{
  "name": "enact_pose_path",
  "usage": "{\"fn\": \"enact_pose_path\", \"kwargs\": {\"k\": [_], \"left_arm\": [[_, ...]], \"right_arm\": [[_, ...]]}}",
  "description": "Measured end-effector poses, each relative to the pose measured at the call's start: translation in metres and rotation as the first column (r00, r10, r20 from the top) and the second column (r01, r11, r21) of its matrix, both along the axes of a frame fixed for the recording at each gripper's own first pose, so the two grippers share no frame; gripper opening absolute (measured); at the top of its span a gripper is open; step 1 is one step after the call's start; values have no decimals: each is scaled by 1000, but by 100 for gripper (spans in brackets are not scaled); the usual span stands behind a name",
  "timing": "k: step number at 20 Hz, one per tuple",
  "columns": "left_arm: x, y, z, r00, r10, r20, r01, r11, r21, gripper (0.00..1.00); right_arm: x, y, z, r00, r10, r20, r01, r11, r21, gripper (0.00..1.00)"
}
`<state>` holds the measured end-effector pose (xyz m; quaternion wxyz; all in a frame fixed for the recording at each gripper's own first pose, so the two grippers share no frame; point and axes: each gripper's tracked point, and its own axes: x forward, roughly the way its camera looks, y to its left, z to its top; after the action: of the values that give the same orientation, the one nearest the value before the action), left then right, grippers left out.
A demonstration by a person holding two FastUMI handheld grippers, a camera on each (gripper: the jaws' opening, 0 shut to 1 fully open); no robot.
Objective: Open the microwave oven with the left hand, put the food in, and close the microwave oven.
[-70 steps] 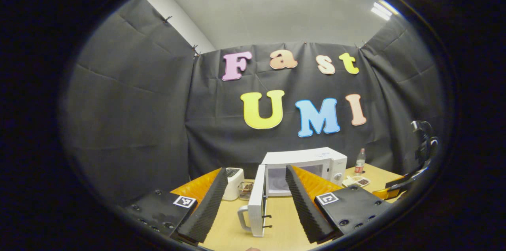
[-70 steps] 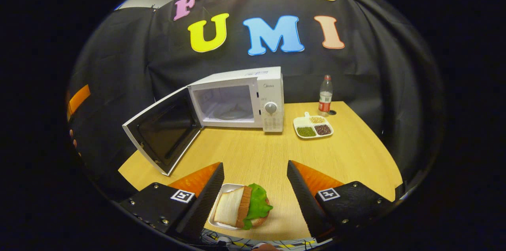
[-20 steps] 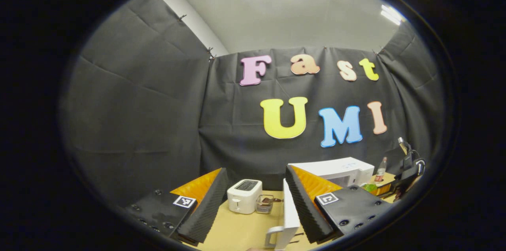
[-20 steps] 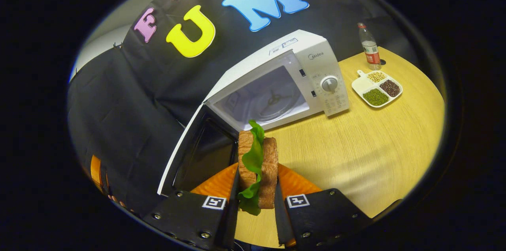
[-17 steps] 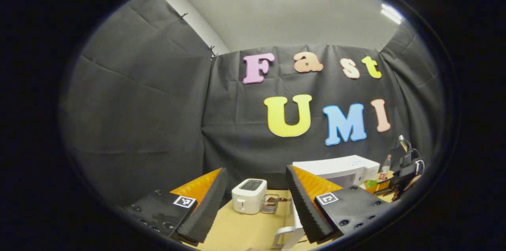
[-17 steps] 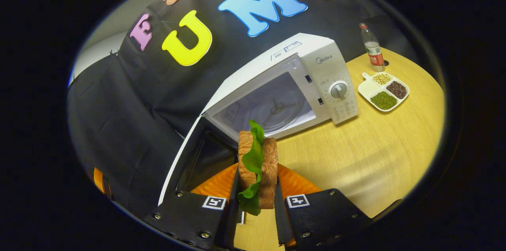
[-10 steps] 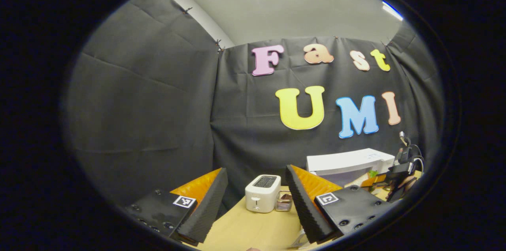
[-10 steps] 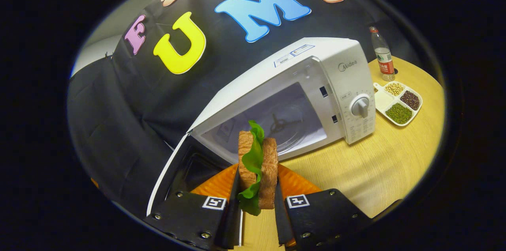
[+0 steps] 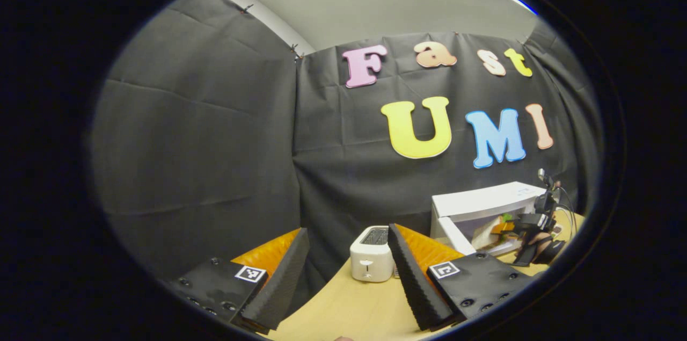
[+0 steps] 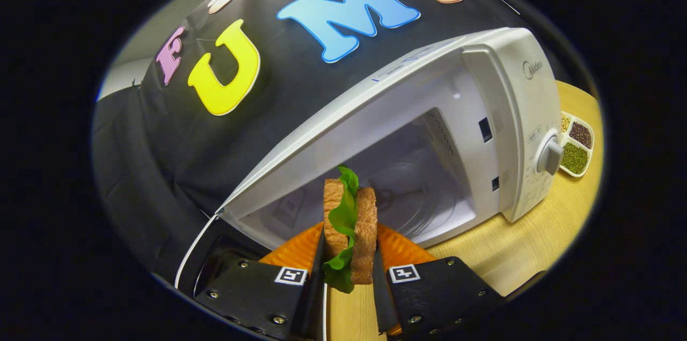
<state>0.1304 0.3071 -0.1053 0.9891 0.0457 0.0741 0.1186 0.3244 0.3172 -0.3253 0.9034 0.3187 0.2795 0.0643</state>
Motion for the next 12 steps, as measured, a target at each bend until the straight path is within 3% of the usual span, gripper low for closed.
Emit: {"fn": "enact_pose_path", "kwargs": {"k": [7,10,12], "left_arm": [[-3,19,-27,998,38,-57,-38,999,-5,100],[-4,19,-36,997,38,-69,-39,999,-6,99],[-5,21,-43,996,43,-80,-43,999,-4,95]], "right_arm": [[37,1,-30,1000,-16,-3,16,1000,-18,41],[39,-9,-41,999,-36,-12,35,996,-88,41],[40,-15,-50,999,-48,-12,46,990,-137,49]]}}
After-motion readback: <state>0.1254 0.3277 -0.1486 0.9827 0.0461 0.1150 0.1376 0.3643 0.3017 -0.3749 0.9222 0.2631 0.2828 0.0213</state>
